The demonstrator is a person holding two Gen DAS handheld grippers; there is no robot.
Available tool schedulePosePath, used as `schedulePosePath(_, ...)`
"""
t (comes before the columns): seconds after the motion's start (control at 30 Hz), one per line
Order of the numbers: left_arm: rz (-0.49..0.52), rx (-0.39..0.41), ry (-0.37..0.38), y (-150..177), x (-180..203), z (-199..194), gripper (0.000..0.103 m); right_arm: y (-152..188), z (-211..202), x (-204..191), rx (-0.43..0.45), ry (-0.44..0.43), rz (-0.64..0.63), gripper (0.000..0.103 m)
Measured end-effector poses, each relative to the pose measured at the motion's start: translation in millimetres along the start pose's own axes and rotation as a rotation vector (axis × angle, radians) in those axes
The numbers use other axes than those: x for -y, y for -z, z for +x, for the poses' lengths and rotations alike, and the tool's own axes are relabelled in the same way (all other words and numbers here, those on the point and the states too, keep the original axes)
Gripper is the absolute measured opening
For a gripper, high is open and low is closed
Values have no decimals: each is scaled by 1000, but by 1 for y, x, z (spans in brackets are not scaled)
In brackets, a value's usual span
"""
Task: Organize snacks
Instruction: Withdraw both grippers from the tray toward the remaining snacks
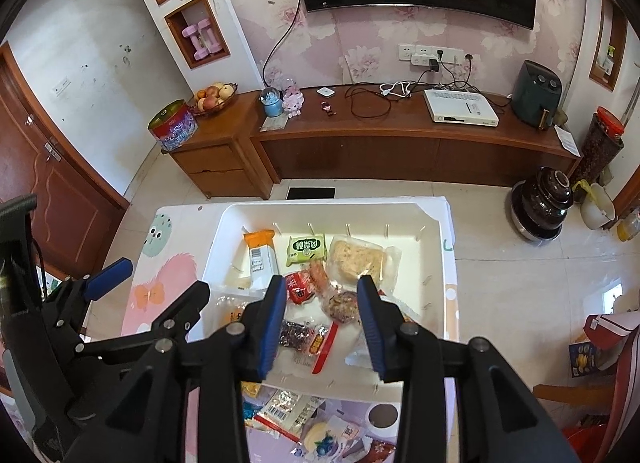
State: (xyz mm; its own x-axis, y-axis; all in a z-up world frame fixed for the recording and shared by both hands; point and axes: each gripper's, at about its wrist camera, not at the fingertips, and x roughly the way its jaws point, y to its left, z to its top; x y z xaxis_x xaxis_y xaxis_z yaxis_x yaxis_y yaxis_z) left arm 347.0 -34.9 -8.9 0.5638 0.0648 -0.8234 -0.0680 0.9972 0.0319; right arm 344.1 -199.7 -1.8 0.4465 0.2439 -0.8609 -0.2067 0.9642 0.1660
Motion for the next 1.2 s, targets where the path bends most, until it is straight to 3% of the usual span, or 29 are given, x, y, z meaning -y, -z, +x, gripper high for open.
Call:
schedulePosePath(0.57,50,12,50,30,14,-23,92,38,-16,7,3,18,6,37)
schedulePosePath(0.83,116,-10,127,69,33,-29,92,79,-24,38,-23,40,90,37)
schedulePosePath(1.2,272,-112,210,138,75,-7,92,154,-18,76,-72,107,205,37)
